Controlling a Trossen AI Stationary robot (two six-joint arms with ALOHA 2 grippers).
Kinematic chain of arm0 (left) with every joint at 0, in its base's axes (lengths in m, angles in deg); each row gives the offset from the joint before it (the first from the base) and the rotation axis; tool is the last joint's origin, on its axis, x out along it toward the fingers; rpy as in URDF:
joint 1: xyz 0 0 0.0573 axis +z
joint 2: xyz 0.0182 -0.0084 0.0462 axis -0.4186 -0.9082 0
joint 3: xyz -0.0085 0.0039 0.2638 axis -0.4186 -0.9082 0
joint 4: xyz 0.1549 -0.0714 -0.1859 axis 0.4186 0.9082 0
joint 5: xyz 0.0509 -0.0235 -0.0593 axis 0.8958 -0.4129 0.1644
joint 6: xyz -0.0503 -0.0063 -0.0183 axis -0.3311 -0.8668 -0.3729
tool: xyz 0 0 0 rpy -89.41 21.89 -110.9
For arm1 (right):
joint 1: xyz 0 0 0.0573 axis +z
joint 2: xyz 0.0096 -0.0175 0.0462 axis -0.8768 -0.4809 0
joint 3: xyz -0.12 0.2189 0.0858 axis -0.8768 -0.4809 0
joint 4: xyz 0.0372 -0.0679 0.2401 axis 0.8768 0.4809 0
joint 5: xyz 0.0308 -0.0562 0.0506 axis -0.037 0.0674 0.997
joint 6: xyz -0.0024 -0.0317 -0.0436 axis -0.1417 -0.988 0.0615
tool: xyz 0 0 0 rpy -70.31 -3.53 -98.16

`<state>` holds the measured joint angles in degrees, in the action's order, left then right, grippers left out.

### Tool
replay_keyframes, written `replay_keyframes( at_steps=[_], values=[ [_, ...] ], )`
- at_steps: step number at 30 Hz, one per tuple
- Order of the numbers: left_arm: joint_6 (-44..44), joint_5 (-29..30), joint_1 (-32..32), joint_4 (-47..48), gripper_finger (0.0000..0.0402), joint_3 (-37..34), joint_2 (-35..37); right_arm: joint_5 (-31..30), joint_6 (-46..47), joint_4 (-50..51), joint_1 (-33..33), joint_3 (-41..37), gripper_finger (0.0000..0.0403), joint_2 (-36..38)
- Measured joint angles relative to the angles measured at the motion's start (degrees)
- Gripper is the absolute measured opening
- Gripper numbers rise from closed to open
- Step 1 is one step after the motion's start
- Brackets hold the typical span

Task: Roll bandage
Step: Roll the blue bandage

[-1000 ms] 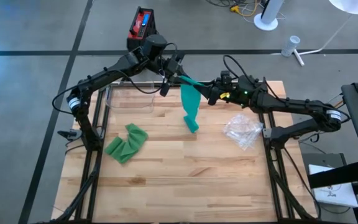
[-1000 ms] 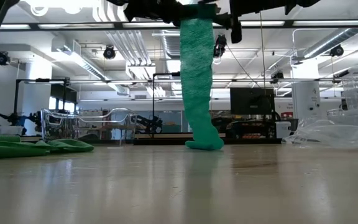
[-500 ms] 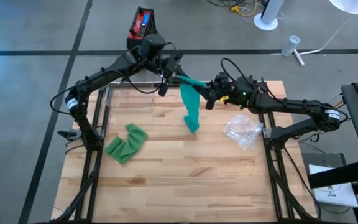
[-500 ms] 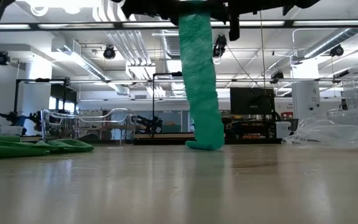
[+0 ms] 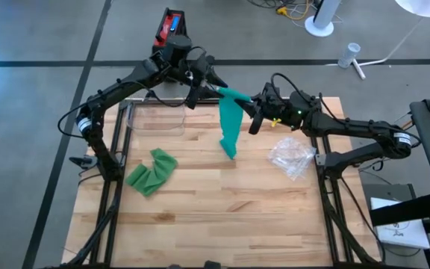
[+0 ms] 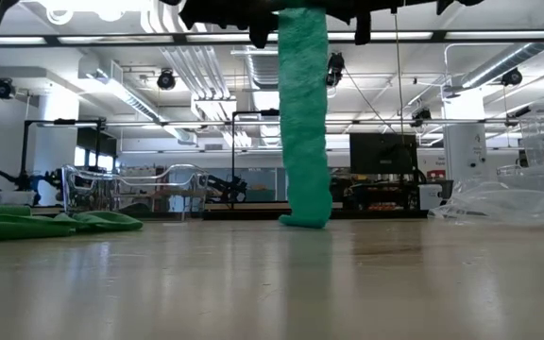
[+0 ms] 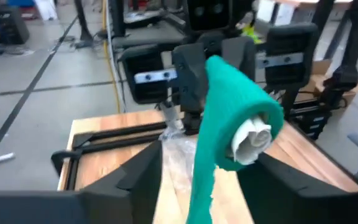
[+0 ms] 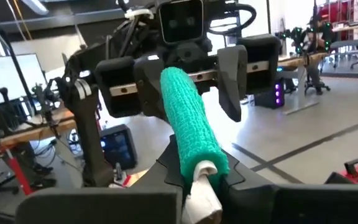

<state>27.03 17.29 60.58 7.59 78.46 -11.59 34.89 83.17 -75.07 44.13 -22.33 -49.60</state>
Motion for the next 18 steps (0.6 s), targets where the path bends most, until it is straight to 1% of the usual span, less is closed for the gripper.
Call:
replay_keyframes(
  at_steps=[3,5,6,8,10,15,16,18],
  values=[
    [-1.54,-3.02,0.04,-1.27,0.0223,0.00,-0.02,0.04,-1.72,2.22,0.00,0.00,0.0019,0.37],
    [-3.74,-3.99,-0.03,-1.77,0.0222,0.00,-0.07,0.27,-2.43,3.40,0.03,0.00,0.0020,0.49],
    [-4.81,-4.08,-0.04,-1.98,0.0215,0.00,-0.10,0.28,-2.73,4.03,0.07,0.00,0.0020,0.63],
    [-6.39,-4.15,-0.04,-2.04,0.0189,0.00,-0.15,0.26,-3.85,4.01,0.13,0.00,0.0020,0.82],
    [-7.67,-4.32,-0.06,-2.04,0.0152,0.00,-0.19,0.15,-4.83,4.36,0.27,0.00,0.0021,1.31],
    [-8.88,-4.73,-0.18,-3.21,0.0035,0.00,-0.22,-0.04,-8.14,5.56,1.50,0.00,0.0021,2.75],
    [-9.32,-4.75,-0.22,-3.84,0.0020,0.00,-0.26,-0.10,-8.83,5.89,1.92,0.00,0.0021,2.96],
    [-10.60,-4.87,-0.22,-4.92,0.0017,0.00,-0.28,-0.52,-9.77,6.22,2.62,0.00,0.0022,3.37]
  ],
)
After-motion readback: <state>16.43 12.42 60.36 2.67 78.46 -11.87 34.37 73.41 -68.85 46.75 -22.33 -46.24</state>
